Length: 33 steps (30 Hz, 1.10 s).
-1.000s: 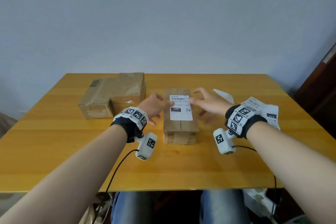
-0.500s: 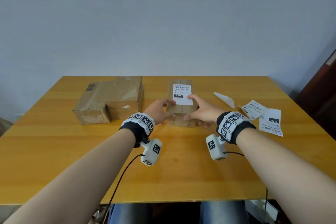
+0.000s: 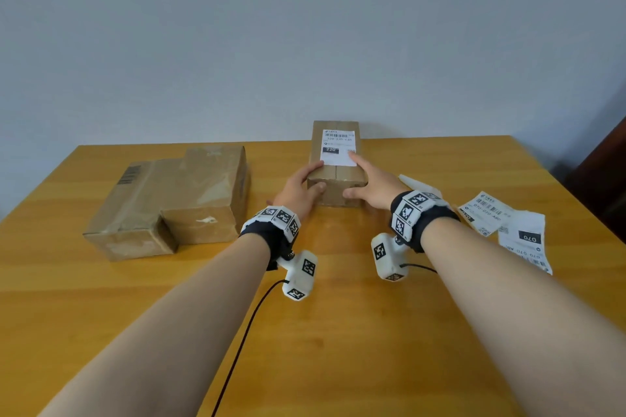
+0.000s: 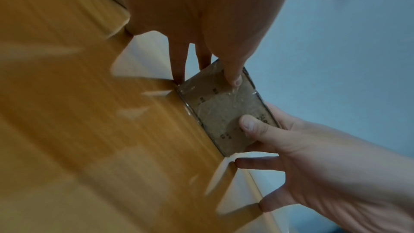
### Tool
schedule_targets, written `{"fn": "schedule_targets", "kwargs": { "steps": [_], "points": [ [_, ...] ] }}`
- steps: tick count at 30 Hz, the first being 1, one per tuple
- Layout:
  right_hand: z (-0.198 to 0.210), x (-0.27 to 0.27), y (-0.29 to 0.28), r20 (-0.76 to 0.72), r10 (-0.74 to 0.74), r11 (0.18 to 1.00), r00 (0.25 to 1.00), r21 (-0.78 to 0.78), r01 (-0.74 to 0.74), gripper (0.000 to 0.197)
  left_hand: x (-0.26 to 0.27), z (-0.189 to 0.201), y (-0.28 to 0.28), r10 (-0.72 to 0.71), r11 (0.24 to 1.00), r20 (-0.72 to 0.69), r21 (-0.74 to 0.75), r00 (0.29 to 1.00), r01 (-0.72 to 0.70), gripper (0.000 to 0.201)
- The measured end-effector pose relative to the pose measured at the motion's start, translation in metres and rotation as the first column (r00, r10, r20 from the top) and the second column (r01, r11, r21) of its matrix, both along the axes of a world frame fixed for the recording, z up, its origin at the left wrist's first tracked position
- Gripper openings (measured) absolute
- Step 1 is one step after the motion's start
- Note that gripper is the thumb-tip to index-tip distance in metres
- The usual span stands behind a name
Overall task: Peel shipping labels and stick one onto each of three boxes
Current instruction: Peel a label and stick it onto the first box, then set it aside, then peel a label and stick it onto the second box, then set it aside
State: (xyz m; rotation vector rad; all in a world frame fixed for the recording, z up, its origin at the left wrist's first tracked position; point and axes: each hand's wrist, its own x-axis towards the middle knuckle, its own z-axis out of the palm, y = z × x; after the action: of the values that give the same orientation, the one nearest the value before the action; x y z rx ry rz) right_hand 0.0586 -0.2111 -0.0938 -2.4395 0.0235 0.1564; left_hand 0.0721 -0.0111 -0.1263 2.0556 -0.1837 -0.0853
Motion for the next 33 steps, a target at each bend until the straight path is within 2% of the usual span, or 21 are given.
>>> {"fn": "schedule_targets", "kwargs": {
  "steps": [3, 8, 10, 12, 15, 17, 19, 22, 24, 27, 30, 31, 33],
  "points": [
    [-0.005, 0.016, -0.003, 0.029, -0.014, 1.0, 0.999, 0.022, 0.013, 0.096, 0.014, -0.005, -0.009, 0.031, 1.0, -0.007, 0.003, 0.999, -0.031, 0.046],
    [-0.015, 0.029, -0.007, 0.04, -0.13, 0.991, 0.991, 0.008, 0.13, 0.102, 0.031, -0.02, -0.014, 0.047, 0.999, -0.017, 0.026, 0.999, -0.046, 0.044],
    [-0.02, 0.03, -0.009, 0.042, -0.146, 0.989, 0.988, -0.008, 0.147, 0.094, 0.024, -0.013, -0.015, 0.075, 0.997, -0.032, 0.037, 0.997, -0.073, 0.046],
    [-0.023, 0.029, -0.009, 0.041, -0.165, 0.985, 0.985, -0.033, 0.166, 0.091, 0.019, -0.012, -0.015, 0.12, 0.992, -0.054, 0.034, 0.991, -0.119, 0.059],
    [-0.022, 0.02, -0.009, 0.006, -0.173, 0.984, 0.985, -0.04, 0.173, 0.103, 0.015, -0.018, -0.009, 0.16, 0.983, -0.101, -0.077, 0.982, -0.168, 0.099],
    [-0.021, 0.009, -0.012, -0.035, -0.178, 0.984, 0.983, -0.01, 0.177, 0.108, 0.015, -0.023, -0.007, 0.15, 0.981, -0.156, -0.097, 0.976, -0.166, 0.118],
    [-0.021, -0.004, -0.018, -0.046, -0.196, 0.98, 0.979, 0.013, 0.197, 0.096, 0.009, -0.02, -0.009, 0.148, 0.983, -0.199, -0.077, 0.969, -0.166, 0.118],
    [-0.014, -0.027, -0.035, 0.082, -0.275, 0.96, 0.958, -0.025, 0.278, 0.055, -0.007, -0.015, -0.011, 0.175, 0.981, -0.217, -0.049, 0.96, -0.189, 0.111],
    [-0.006, -0.043, -0.051, 0.206, -0.32, 0.936, 0.925, -0.082, 0.342, 0.031, -0.018, -0.014, -0.016, 0.206, 0.978, -0.216, 0.018, 0.954, -0.207, 0.113],
    [0.005, -0.062, -0.076, 0.315, -0.402, 0.841, 0.86, -0.245, 0.483, 0.018, -0.035, -0.012, -0.023, 0.243, 0.967, -0.195, 0.121, 0.95, -0.223, 0.113],
    [0.01, -0.081, -0.098, 0.191, -0.532, 0.689, 0.825, -0.468, 0.553, 0.032, -0.051, -0.008, -0.026, 0.25, 0.958, -0.195, 0.192, 0.948, -0.213, 0.107],
    [0.01, -0.088, -0.106, 0.131, -0.564, 0.663, 0.816, -0.518, 0.541, 0.036, -0.056, -0.008, -0.026, 0.25, 0.957, -0.201, 0.2, 0.947, -0.21, 0.104],
    [0.003, -0.098, -0.12, 0.056, -0.581, 0.641, 0.812, -0.585, 0.498, 0.029, -0.068, -0.005, -0.025, 0.242, 0.959, -0.213, 0.201, 0.947, -0.2, 0.096]
  ]
}}
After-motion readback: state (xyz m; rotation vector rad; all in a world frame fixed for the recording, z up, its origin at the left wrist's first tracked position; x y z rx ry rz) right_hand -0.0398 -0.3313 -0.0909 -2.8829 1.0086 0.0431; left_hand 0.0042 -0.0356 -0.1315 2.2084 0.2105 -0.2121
